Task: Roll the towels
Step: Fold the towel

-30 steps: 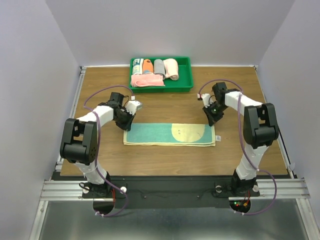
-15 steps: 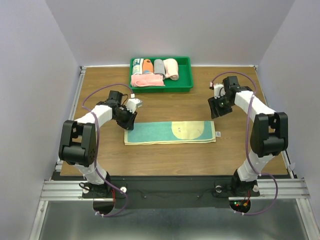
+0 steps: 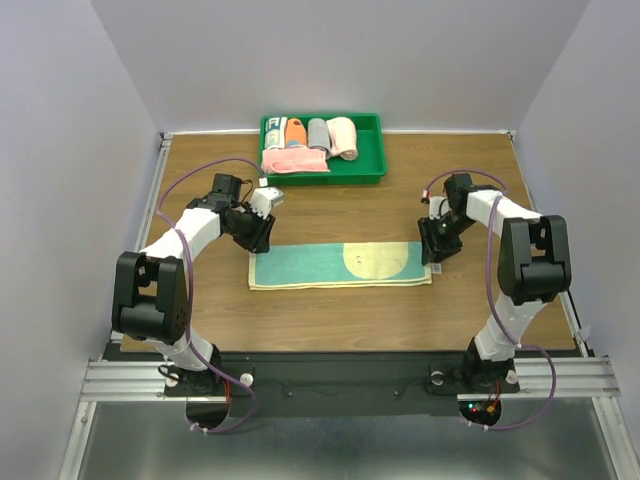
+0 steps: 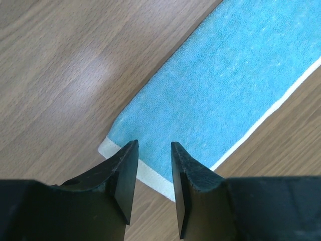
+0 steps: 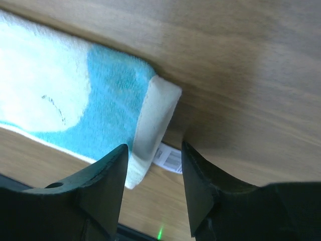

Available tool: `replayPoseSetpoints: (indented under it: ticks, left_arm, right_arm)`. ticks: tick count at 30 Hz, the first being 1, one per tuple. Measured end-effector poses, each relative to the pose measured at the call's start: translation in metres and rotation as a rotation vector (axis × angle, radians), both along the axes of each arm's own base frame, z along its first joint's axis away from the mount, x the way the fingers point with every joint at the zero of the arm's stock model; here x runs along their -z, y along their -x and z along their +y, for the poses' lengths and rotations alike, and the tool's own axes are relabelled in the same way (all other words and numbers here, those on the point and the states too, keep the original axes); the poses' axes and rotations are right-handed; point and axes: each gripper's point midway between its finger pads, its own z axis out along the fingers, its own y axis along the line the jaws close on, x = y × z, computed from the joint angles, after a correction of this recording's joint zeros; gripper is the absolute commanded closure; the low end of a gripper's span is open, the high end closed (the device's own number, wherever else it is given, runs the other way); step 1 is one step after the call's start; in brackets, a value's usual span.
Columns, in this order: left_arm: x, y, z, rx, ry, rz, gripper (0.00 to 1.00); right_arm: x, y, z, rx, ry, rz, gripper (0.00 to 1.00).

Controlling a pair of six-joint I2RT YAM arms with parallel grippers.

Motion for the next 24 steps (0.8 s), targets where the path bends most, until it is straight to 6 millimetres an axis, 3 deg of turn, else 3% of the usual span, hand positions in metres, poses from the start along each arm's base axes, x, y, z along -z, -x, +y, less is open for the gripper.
replayPoseSetpoints:
  ticks: [5, 12, 20, 24]
  left_arm:
    - [-0.005, -0.003, -0.001, -0.001, 0.007, -0.006, 0.56]
    - [-0.006, -0.004, -0.002, -0.001, 0.009, -0.009, 0.56]
    - [-0.006, -0.004, -0.002, -0.004, 0.009, -0.008, 0.53]
    - [-0.006, -0.004, -0.002, -0.004, 0.01, -0.008, 0.48]
  right_arm:
    - [0.003, 0.003, 0.006, 0.011, -0.036, 0.023, 0.64]
    - [0.004, 0.006, 0.019, 0.009, -0.111, 0.05, 0.99]
    - [-0.004, 0.004, 0.022, 0.007, -0.128, 0.045, 1.0]
    - [-0.026, -0.004, 0.023, 0.004, -0.135, -0.003, 0.99]
